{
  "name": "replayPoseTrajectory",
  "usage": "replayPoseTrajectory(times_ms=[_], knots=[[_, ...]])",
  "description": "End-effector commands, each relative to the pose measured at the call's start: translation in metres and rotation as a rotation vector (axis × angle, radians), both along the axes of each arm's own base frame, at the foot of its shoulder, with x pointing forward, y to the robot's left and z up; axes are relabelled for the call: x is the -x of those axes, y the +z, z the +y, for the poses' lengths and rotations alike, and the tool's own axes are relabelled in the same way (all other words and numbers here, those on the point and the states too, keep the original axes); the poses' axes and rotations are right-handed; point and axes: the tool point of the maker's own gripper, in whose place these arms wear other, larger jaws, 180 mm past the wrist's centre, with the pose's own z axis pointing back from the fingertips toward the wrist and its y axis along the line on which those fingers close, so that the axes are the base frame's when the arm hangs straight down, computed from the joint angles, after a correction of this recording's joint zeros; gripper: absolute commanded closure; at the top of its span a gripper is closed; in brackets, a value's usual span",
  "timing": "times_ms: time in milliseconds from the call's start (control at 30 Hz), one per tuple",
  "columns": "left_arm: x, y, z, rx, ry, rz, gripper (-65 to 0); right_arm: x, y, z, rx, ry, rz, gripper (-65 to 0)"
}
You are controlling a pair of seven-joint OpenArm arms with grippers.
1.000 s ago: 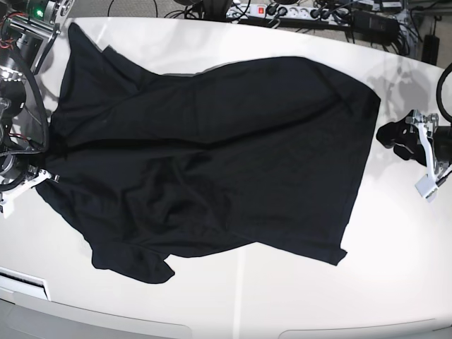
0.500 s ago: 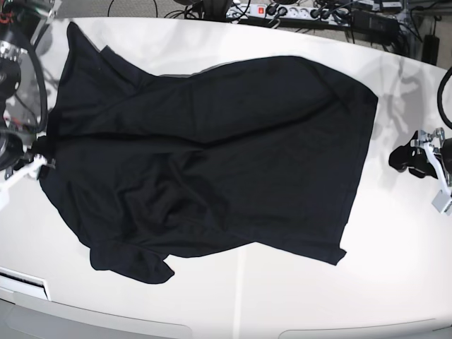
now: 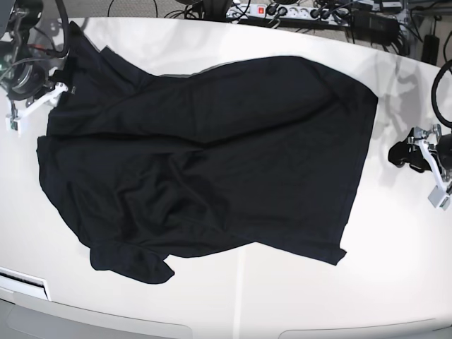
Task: Layout the t-shirt on the table in an organized manner, then fold the t-shirt properly
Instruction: 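Pull the shirt corner outward with the right gripper, then release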
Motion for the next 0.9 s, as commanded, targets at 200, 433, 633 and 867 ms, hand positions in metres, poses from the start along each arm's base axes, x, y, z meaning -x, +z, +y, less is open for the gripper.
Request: replayPoseTrajectory(times_ms=[200, 433, 633, 867], knots=[[-0.011, 0.016, 0.010, -0.020, 0.027, -0.044, -40.7, -0.006, -0.015, 0.007, -0.052, -0.084, -0.047, -34.3], [-0.009, 0.013, 0.017, -0.065, 0.027, -0.033, -40.7, -0.010, -0.023, 0.001, -0.245, -0.210, -0.122, -34.3], [-0.010, 0.014, 0.017, -0.063, 0.028, -0.038, -40.7, -0.001, -0.033, 0.002, -0.447, -0.253, -0.176, -34.3], [-0.011, 0.015, 0.016, -0.056, 0.028, -0.044, -40.7, -0.006, -0.035, 0.060, -0.692, -0.056, -0.196, -33.7]])
